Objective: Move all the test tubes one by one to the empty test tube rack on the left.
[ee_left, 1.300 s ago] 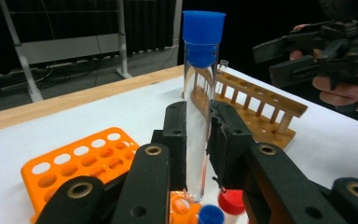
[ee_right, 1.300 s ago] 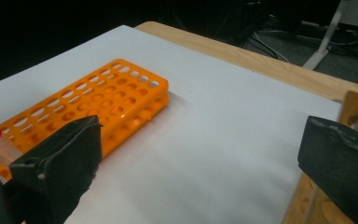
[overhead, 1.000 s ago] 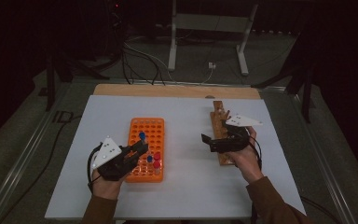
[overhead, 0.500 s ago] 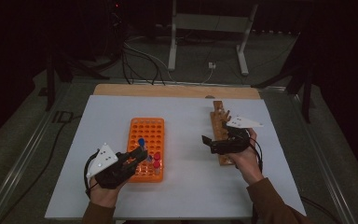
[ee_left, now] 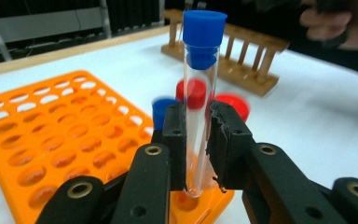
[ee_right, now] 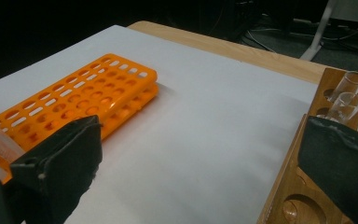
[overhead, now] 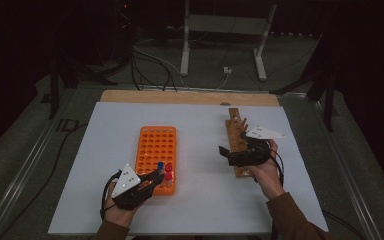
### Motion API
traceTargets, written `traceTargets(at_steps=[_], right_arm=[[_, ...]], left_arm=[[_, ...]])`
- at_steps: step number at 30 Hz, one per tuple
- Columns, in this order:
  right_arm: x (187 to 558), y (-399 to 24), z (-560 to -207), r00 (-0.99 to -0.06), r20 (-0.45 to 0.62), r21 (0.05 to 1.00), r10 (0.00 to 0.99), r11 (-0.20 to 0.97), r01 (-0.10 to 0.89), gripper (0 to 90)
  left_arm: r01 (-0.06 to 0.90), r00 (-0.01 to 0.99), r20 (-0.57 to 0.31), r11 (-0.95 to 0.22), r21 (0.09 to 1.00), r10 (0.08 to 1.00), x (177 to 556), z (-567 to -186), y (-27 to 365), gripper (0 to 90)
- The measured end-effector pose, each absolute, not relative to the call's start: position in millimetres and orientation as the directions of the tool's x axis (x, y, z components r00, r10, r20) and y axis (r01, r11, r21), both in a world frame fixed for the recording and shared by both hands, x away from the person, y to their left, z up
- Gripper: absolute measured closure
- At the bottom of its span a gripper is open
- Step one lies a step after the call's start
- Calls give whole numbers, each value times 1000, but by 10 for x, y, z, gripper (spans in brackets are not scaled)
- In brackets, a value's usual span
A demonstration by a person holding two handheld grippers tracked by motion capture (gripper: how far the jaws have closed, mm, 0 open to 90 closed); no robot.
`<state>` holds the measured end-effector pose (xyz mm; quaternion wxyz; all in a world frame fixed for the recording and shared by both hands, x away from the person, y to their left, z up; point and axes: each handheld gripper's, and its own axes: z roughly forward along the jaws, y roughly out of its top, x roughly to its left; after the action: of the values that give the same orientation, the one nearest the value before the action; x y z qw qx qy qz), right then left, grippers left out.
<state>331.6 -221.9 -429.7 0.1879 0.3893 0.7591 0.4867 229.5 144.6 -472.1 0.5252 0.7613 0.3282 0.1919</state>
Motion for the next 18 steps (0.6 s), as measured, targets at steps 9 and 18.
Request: traceTargets(at_steps=[9,18], right_arm=[[3314,-2274,-4320,-621,93,883,778,223,412,1],[3330,-2281,-4324,-616,90,883,782,223,412,1]], left_arm=[[366,707,-49,-305,879,705,2330,-4858,1453,784],[400,719,-31,-376,836,695,2356,-4945,1406,787]])
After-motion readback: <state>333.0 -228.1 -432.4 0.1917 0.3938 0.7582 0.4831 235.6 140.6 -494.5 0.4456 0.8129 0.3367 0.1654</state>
